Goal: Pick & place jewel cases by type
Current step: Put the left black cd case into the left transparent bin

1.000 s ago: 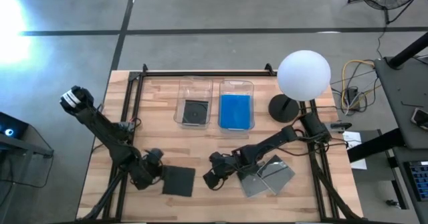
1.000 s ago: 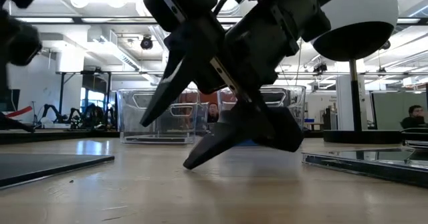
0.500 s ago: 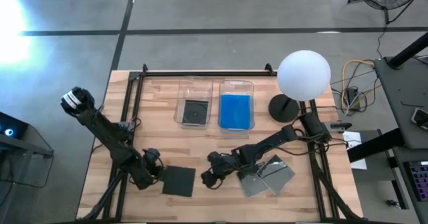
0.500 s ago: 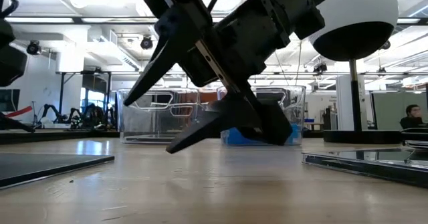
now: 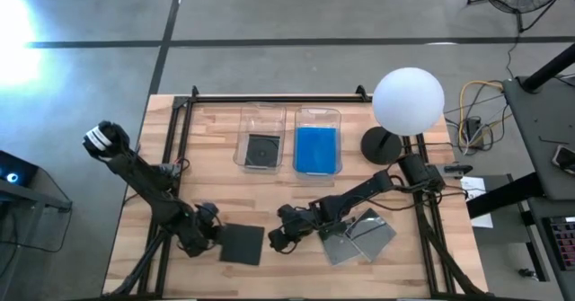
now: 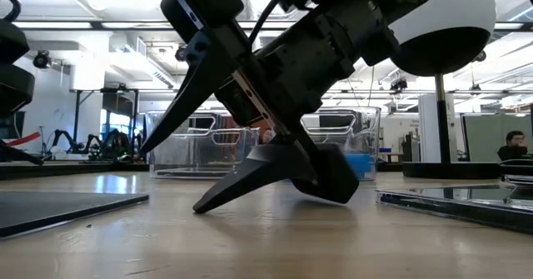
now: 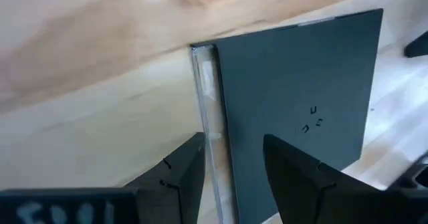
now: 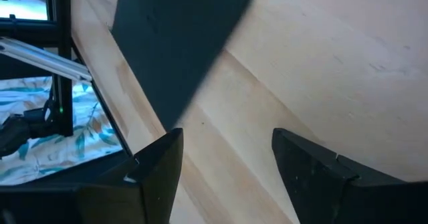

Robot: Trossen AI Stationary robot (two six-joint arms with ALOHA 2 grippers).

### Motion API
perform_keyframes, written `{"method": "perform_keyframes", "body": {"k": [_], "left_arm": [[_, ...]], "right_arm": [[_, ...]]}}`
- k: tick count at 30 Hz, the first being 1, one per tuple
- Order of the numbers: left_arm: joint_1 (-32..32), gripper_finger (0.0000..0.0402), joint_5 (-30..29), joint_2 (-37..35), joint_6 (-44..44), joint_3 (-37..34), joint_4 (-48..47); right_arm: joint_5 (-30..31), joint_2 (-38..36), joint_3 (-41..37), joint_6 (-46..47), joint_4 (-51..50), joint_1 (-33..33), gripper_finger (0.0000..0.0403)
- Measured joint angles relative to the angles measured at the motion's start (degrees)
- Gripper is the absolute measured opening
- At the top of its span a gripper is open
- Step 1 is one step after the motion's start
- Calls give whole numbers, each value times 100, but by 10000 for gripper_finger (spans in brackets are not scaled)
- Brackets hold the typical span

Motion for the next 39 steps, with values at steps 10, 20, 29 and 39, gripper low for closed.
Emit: {"method": "perform_keyframes", "body": {"k": [10,20,29,39], "left_arm": [[103,136,-1007,215,345,-42,1170],[297,136,-987,326,1231,-33,2004],[296,136,-957,158,1262,362,356],[308,136,-735,473,1143,527,-106]], "right_arm": [[2,9,-4,17,44,-13,228],[7,9,-9,2,48,-13,228],[17,9,-9,13,31,19,228],[20,9,-9,11,20,35,228]]}}
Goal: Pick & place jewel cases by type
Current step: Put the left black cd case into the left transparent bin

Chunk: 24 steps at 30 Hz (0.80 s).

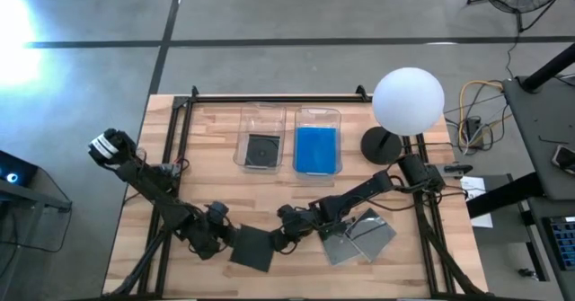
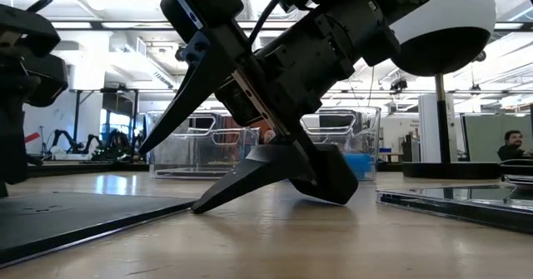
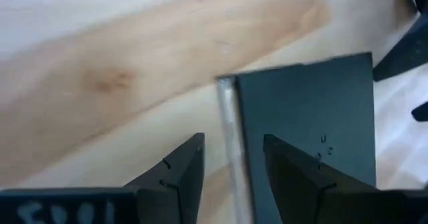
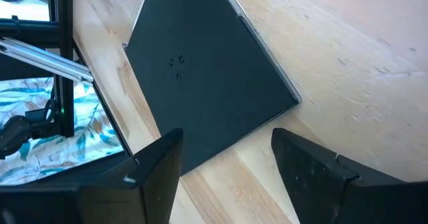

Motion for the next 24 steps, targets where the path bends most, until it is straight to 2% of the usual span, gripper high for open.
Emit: {"method": "perform_keyframes", "body": {"k": [4,10,15,24], "left_arm": [[0,136,-17,371,90,45,537],[37,136,-10,631,120,194,609],[35,136,13,387,518,186,806],[13,136,391,-47,1396,181,1496]], "right_arm": [[-6,0,-1,-10,6,0,228],[-47,-9,-9,-1,-58,7,228],[-77,-20,-9,-90,-168,7,228],[-235,-24,-2,-770,-319,2,228]]}}
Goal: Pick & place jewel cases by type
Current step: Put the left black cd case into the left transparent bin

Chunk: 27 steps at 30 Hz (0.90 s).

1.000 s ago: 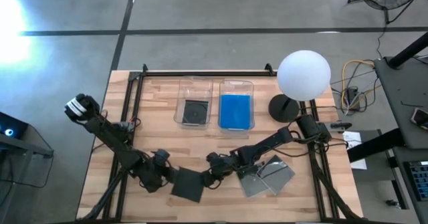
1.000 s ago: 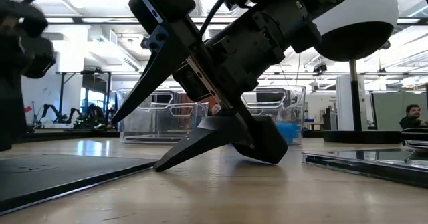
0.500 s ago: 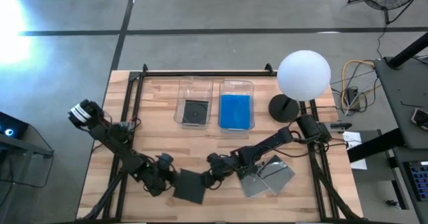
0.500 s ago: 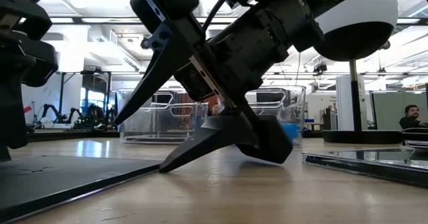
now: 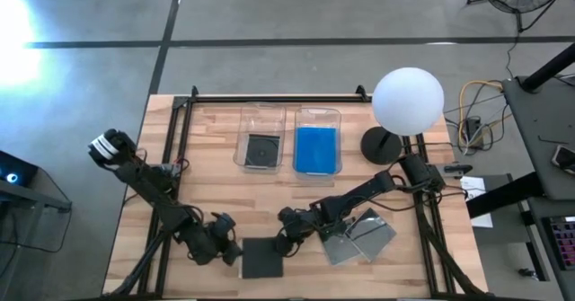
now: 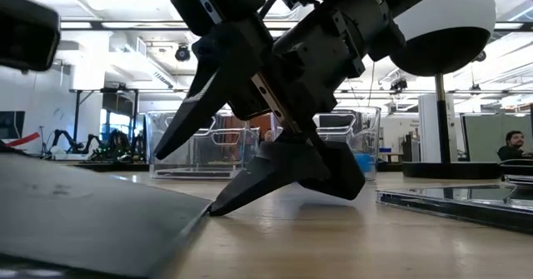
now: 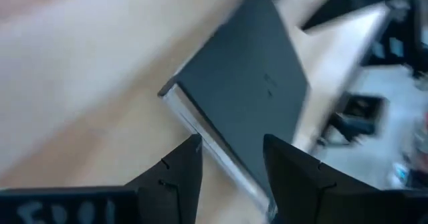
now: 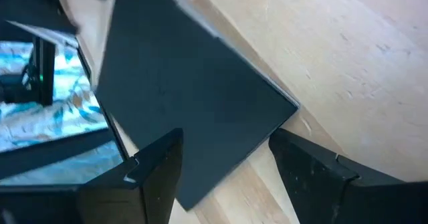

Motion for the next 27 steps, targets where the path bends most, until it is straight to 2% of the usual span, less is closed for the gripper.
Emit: {"method": "perform_keyframes", "body": {"k": [12,16,23,27], "left_arm": [[-6,135,34,185,540,22,1178],[102,135,-840,220,757,7,1287],[57,135,-765,150,839,74,1172],[-15,135,-433,150,638,98,840]], "right_arm": [[-4,13,123,-211,-90,0,228],[57,49,149,-391,113,0,228],[-370,24,155,-844,-232,0,228],[-418,-24,166,-838,-624,5,228]]}}
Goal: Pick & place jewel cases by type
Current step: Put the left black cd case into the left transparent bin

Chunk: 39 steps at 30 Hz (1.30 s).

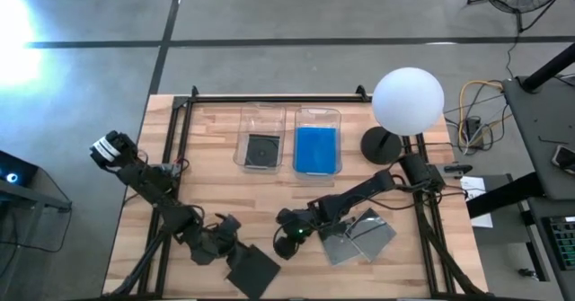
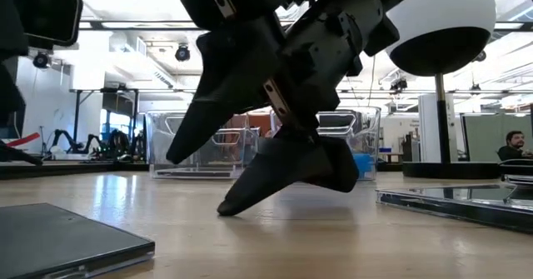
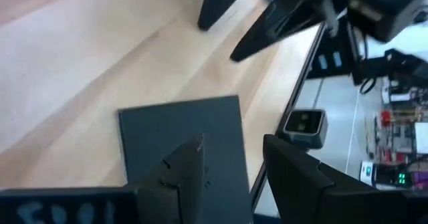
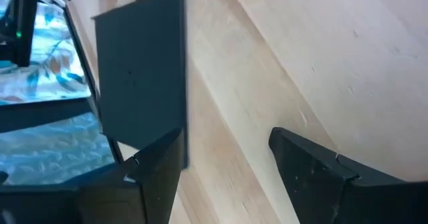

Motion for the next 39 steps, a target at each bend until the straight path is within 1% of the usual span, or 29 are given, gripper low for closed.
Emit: {"method": "perform_keyframes", "body": {"k": [3,6,7,10,12,13,15,18,23,27,30,35,39], "left_arm": [[6,135,430,2,17,98,-150],[-13,135,924,2,262,234,-358],[-14,135,1047,4,358,275,-459],[-23,135,1201,13,440,328,-985],[-26,135,1266,20,436,280,-1107],[-29,135,1289,20,439,258,-1139],[-29,135,1295,20,492,192,-1125],[25,135,1273,20,587,74,-1074],[111,135,1260,20,559,-173,-733],[155,135,1257,20,556,-166,-725],[151,135,1247,20,585,-155,-716],[151,135,1173,17,580,-166,-717],[151,135,1135,17,585,-174,-725]], "right_arm": [[-143,-18,7,-18,-13,39,228],[-377,-51,64,-53,-134,101,228],[-510,-66,87,-66,-165,120,228],[-1168,-76,141,34,-204,194,228],[-1562,-81,204,170,-172,236,228],[-1661,-93,222,255,-136,252,228],[-1676,-88,259,397,-117,290,228],[-1521,-20,311,454,-88,353,228],[-1340,146,462,616,303,400,228],[-1308,517,706,933,665,382,228],[-1367,783,1032,1058,989,410,228],[-1435,955,1274,1017,906,422,228],[-1091,955,1307,998,728,421,228]]}}
